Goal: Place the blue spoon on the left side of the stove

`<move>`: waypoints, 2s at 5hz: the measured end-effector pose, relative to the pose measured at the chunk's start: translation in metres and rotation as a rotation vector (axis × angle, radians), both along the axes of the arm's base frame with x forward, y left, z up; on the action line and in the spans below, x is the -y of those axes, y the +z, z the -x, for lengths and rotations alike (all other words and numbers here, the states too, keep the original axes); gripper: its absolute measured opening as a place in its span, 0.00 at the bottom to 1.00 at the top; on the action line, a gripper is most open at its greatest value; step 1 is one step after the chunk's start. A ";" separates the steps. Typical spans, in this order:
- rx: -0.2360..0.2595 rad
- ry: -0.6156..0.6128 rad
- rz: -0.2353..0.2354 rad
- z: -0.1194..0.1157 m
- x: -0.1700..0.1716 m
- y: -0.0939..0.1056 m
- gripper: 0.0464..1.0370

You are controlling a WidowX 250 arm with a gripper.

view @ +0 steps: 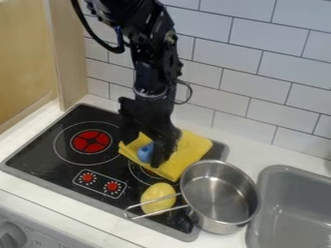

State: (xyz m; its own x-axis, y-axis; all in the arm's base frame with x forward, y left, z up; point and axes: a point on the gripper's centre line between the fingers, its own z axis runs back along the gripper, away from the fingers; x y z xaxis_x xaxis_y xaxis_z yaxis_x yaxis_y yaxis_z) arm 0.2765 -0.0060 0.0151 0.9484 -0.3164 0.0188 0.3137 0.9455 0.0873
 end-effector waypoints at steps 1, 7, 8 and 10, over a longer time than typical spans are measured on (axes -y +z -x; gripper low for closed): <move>-0.004 0.012 0.000 0.000 -0.003 -0.002 0.59; 0.065 0.082 -0.045 0.004 -0.008 0.047 0.34; 0.055 0.104 -0.040 0.020 -0.011 0.053 0.34; 0.055 0.316 -0.024 0.054 -0.065 0.052 0.34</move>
State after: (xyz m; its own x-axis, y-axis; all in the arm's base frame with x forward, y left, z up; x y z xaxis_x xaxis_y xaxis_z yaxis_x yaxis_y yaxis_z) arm 0.2224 0.0586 0.0675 0.9976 -0.0068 0.0687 -0.0015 0.9929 0.1193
